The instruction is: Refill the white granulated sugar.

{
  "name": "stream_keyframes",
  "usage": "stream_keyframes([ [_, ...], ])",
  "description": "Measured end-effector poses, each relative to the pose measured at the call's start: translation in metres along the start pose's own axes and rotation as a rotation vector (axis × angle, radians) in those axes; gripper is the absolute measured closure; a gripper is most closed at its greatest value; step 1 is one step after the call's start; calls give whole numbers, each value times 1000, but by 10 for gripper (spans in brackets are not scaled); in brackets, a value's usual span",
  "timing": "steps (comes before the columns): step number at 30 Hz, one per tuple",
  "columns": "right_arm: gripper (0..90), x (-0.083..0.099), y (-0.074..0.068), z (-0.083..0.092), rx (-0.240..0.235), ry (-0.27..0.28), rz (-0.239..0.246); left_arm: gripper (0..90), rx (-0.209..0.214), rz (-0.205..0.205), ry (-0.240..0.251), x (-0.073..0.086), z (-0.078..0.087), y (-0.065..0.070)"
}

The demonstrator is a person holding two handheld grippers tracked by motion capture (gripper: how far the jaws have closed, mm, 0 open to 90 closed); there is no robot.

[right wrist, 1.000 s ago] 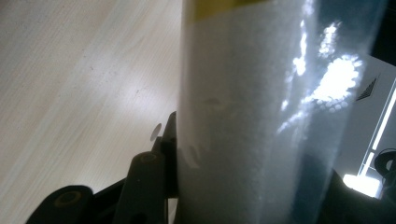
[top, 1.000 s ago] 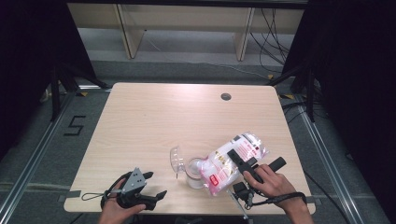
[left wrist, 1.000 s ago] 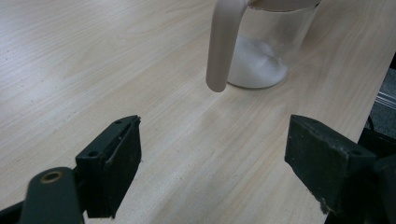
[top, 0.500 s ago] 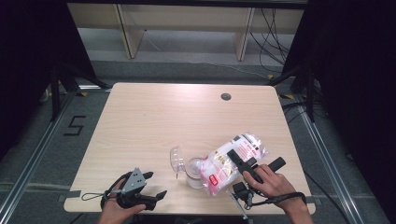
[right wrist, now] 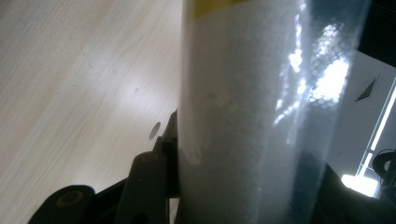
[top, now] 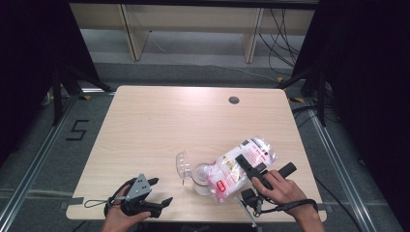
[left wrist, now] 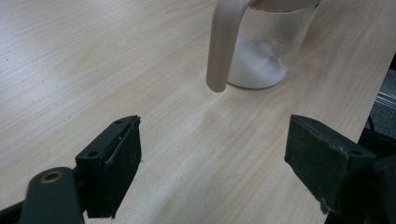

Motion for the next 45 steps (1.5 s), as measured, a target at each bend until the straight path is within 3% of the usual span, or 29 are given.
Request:
stream_keyframes([
  [1, 640, -1, 2, -1, 6, 9, 16, 183, 0, -4, -2, 0, 0, 0],
  [5, 641, -1, -2, 0, 0, 2, -32, 183, -3, 2, -3, 0, 0, 0],
  [11, 642, -1, -1, 0, 1, 3, -32, 183, -1, -4, -6, 1, 0, 0],
  [12, 642, 0, 1, 0, 3, 3, -3, 183, 0, -2, -5, 1, 0, 0],
  [18, 642, -1, 1, -1, -5, 6, 13, 183, -5, -4, -5, 1, 0, -1],
  [32, 644, 0, 2, -1, 1, 6, 13, 185, -1, -3, -1, 0, 0, 0],
  [33, 644, 0, 1, -1, -4, 3, 9, 185, -1, -3, -1, 0, 0, 0],
  [34, 645, 0, -1, 0, -4, -3, -30, 185, 2, 5, 6, -1, 0, 1],
  [37, 646, -1, 1, 0, -3, 6, -4, 185, 1, -1, 1, 0, 0, 0],
  [45, 646, -1, 0, 2, -6, -2, -14, 185, 1, -1, 2, -1, 0, 0],
])
Point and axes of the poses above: each handheld gripper's, and its own axes: z roughly backward along the jaws, x roughly out of its underside, y roughly to its right, the point moved 10 cm from there along -z, roughly forward along the jaws, and after that the axes turned 11 degrees about -x, right-handed, at the moved point
